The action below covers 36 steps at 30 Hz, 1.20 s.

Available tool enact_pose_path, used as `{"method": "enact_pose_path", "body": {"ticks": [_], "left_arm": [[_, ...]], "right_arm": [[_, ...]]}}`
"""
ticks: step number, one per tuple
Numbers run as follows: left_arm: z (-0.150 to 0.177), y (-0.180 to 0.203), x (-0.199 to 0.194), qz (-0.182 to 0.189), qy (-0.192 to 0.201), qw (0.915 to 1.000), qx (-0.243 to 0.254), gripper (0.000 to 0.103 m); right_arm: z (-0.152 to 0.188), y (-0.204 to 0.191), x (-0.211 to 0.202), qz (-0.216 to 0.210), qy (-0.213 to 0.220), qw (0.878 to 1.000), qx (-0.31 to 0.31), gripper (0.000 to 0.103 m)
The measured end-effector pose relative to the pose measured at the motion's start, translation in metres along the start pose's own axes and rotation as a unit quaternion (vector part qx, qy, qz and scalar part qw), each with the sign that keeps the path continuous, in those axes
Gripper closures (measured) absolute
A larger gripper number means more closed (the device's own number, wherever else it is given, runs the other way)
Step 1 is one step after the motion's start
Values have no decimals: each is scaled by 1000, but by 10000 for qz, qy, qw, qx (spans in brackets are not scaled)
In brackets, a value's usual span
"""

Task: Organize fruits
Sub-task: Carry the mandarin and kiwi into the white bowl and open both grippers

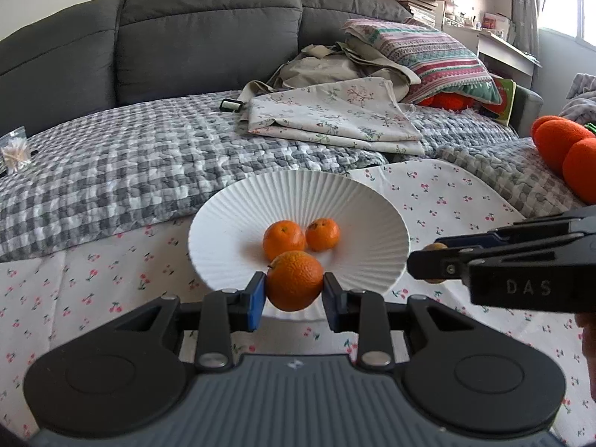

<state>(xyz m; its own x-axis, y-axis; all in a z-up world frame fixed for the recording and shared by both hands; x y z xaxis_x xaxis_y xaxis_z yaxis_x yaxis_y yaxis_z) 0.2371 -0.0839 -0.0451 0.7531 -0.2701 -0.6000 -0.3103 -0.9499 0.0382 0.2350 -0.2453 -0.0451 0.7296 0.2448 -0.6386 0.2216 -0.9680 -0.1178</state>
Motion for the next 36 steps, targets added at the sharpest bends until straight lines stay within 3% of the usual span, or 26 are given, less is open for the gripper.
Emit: {"method": "enact_pose_path", "body": {"ticks": [14, 27, 28, 30, 32, 36], "left_arm": [[5, 5, 39, -50, -142, 9994, 319, 72], [7, 7, 48, -68, -113, 9989, 443, 70], [7, 7, 48, -62, -115, 9989, 446, 69], [7, 6, 46, -45, -91, 9991, 414, 54], [6, 5, 43, -39, -35, 9992, 403, 46], [1, 1, 36, -10, 24, 9995, 313, 42]], "right_arm": [[-10, -4, 43, 62, -38, 9998, -199, 80], [-7, -3, 59, 26, -113, 9999, -92, 79], [-7, -2, 58, 16, -104, 9999, -42, 76], [-9, 1, 57, -11, -83, 9999, 99, 75], [-11, 6, 52, -57, -21, 9996, 270, 69], [-17, 17, 42, -105, 104, 9980, 607, 66]]}}
Point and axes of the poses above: each gripper's, at about its wrist camera, not at the fingertips, and x roughly the way its jaws point, y to its right, z to its underside, the point moved 2 cm from there along x, roughly the way its jaws point, and after that the axes turned 2 degrees about -x, right-handed, at the moved point
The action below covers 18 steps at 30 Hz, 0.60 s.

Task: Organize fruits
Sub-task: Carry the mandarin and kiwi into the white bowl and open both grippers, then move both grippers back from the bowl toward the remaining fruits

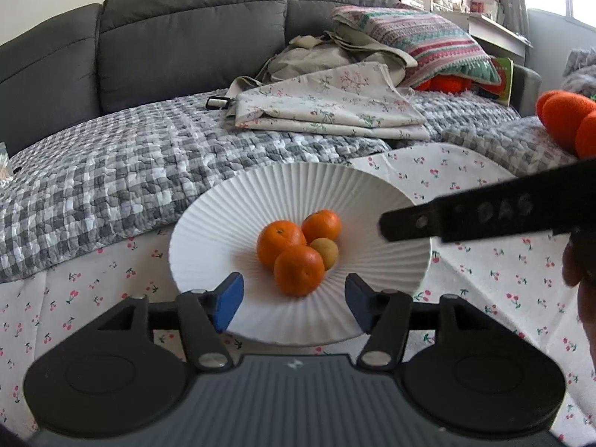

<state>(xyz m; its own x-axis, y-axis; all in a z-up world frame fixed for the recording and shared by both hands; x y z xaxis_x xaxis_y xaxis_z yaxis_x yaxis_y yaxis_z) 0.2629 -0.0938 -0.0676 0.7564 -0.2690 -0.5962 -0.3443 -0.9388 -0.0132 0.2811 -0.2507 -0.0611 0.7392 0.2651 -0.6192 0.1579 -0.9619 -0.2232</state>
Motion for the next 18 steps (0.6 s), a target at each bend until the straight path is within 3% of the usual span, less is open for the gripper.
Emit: {"method": "enact_pose_path", "body": {"ticks": [6, 12, 18], "left_arm": [[-6, -15, -12, 3, 32, 9994, -334, 42], [-7, -19, -23, -17, -70, 9983, -584, 42], [-3, -18, -41, -33, -244, 9970, -740, 37]], "right_arm": [[-10, 15, -15, -29, 113, 9992, 394, 66], [-13, 13, -32, -138, 87, 9984, 539, 53], [-3, -1, -53, -206, 12, 9991, 360, 32]]}}
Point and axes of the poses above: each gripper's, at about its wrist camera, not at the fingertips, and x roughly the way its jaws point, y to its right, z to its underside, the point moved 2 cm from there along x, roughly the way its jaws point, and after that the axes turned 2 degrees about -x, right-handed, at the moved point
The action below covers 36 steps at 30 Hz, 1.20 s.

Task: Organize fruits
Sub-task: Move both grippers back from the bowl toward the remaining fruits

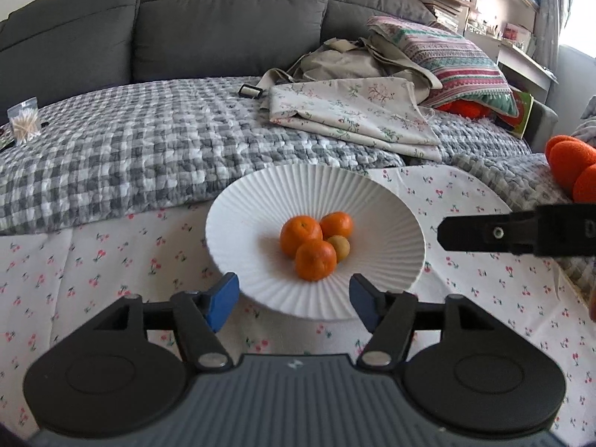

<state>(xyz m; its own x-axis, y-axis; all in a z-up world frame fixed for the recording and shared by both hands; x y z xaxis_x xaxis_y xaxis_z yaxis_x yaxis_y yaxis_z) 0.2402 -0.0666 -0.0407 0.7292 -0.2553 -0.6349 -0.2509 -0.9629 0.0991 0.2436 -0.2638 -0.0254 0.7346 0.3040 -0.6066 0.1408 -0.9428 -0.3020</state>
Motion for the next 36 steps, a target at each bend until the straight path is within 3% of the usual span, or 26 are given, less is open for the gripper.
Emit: {"method": "enact_pose_path", "body": {"ticks": [7, 10, 15, 25, 36], "left_arm": [[10, -12, -20, -206, -197, 9988, -389, 28], [14, -15, -31, -261, -203, 9984, -457, 23], [18, -19, -49, -316, -121, 9969, -717, 6], [36, -41, -64, -459, -373, 9922, -1097, 3], [53, -43, -51, -384, -706, 9875, -1355, 6]], "right_arm": [[11, -10, -24, 54, 54, 9999, -133, 14], [17, -13, -33, 81, 62, 9997, -206, 13], [29, -20, -48, 46, 93, 9996, -250, 8], [45, -26, -66, -58, 62, 9997, -223, 5], [60, -25, -63, -22, -218, 9997, -111, 4]]}}
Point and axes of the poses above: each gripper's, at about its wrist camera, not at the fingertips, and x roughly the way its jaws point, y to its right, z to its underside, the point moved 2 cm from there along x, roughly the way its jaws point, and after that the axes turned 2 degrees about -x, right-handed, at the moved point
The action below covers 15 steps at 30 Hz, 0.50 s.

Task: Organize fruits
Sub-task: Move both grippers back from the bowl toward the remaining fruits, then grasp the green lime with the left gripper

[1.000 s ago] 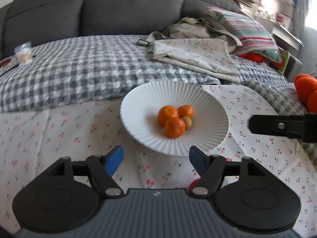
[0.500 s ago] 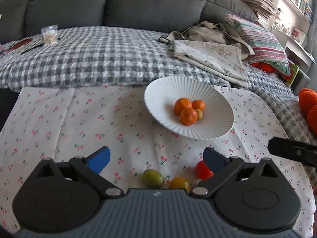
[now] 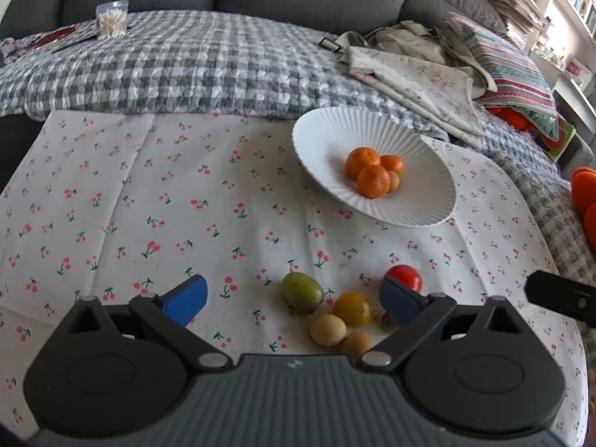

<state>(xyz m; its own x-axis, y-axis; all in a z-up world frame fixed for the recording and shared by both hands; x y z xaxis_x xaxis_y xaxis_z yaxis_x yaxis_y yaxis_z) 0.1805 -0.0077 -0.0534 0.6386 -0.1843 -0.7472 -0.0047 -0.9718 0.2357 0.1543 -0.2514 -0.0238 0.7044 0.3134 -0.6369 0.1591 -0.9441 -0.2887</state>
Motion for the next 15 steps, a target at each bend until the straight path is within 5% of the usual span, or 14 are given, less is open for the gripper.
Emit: {"method": "enact_pose_path", "body": {"ticks": [15], "left_arm": [[4, -12, 41, 25, -204, 9968, -778, 34]], "right_arm": [[15, 1, 28, 197, -392, 9990, 39, 5]]}}
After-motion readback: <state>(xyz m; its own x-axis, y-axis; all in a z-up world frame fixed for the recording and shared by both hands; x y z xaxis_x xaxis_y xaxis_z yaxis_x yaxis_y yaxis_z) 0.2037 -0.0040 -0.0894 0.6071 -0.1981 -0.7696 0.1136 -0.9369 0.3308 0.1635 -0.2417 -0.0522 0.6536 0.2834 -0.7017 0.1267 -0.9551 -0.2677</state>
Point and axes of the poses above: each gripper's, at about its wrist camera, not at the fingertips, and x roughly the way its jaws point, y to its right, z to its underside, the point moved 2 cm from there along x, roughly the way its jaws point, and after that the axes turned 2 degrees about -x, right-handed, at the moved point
